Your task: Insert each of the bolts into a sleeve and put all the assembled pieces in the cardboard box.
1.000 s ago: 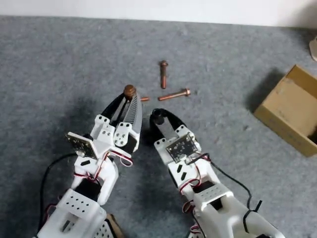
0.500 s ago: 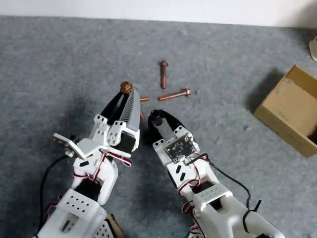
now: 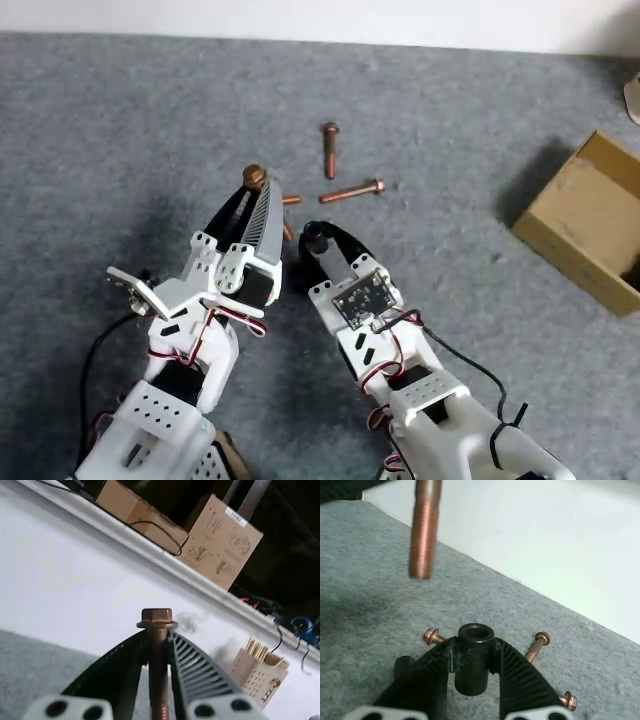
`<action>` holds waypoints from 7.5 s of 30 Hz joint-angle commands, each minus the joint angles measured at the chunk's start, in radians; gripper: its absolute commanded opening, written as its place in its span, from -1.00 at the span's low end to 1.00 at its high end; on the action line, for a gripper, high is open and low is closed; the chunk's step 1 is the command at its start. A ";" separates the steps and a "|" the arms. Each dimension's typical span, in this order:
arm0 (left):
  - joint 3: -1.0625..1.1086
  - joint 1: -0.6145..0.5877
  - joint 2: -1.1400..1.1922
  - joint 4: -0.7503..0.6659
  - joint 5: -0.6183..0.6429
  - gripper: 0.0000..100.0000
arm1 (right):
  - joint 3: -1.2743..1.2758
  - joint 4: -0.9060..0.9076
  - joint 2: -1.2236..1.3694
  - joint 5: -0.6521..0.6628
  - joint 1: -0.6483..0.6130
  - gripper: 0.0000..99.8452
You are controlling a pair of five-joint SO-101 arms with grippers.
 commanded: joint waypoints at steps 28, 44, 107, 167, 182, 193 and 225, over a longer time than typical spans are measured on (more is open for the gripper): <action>0.024 -0.024 -0.018 0.195 0.000 -0.98 | 0.131 0.004 -0.021 -0.121 -0.012 -0.99; 0.024 0.116 -0.024 0.430 0.000 -0.99 | 0.133 0.005 -0.021 -0.124 0.018 -0.99; -0.470 0.081 0.575 0.169 -0.080 -0.99 | 0.130 0.054 -0.030 -0.126 0.022 -0.99; -0.358 0.185 0.576 0.358 -0.261 -0.62 | 0.067 0.050 -0.031 -0.227 0.183 -0.99; -0.354 0.179 0.575 0.359 -0.261 -0.38 | 0.067 0.054 -0.022 -0.229 0.183 -0.99; -0.364 0.177 0.572 0.393 -0.206 -0.55 | -0.028 0.286 -0.021 -0.232 0.200 -0.99; -0.355 0.148 0.581 0.400 -0.206 -0.81 | -0.576 0.921 -0.021 -0.420 0.582 -0.99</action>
